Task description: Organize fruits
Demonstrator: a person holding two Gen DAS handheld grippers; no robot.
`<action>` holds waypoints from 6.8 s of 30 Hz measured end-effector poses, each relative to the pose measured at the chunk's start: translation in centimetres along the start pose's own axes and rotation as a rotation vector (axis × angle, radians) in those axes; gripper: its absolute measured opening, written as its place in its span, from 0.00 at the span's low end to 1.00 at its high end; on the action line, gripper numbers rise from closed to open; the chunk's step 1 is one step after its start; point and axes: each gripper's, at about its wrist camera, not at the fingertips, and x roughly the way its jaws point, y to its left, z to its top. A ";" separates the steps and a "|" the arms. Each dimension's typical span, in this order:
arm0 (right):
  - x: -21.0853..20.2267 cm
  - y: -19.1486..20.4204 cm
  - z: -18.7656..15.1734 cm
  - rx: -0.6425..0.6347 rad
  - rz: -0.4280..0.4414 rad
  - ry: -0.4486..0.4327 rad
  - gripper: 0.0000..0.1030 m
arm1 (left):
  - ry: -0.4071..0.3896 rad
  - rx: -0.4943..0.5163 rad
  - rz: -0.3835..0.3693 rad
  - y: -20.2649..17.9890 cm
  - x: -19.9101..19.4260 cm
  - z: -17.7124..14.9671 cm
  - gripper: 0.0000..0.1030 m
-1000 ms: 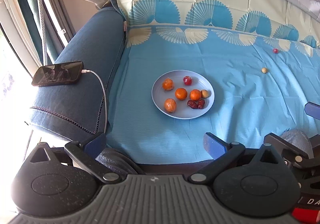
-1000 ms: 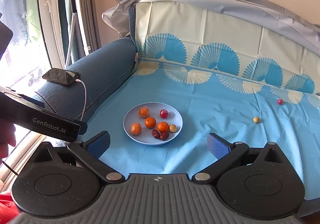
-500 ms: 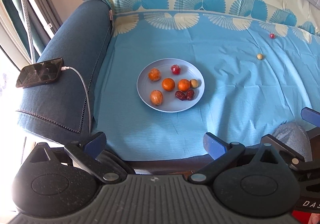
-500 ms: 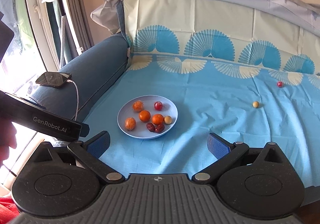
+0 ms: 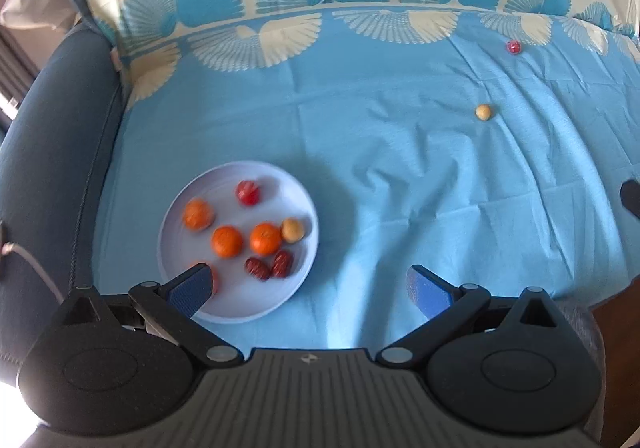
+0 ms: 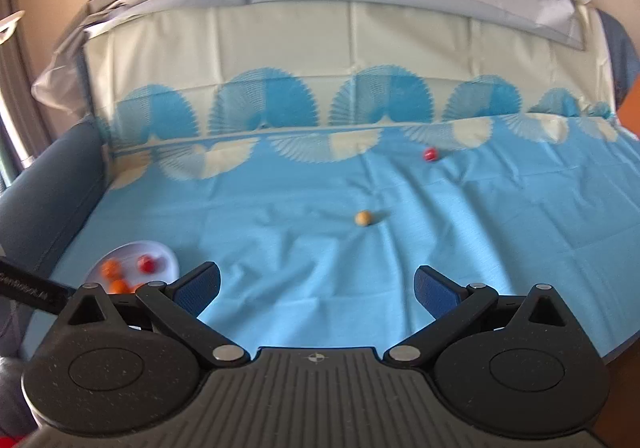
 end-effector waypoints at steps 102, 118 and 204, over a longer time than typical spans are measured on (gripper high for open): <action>-11.6 20.0 -6.3 -0.380 0.388 0.125 0.31 | -0.267 -0.176 -0.083 14.5 -13.8 -17.3 0.25; -2.8 23.1 -4.1 -0.342 0.415 0.184 0.31 | -0.189 -0.157 -0.070 15.4 -6.5 -9.9 0.25; -4.5 21.7 -5.4 -0.309 0.218 0.095 0.99 | -0.087 -0.192 0.126 14.2 -5.0 -12.7 1.00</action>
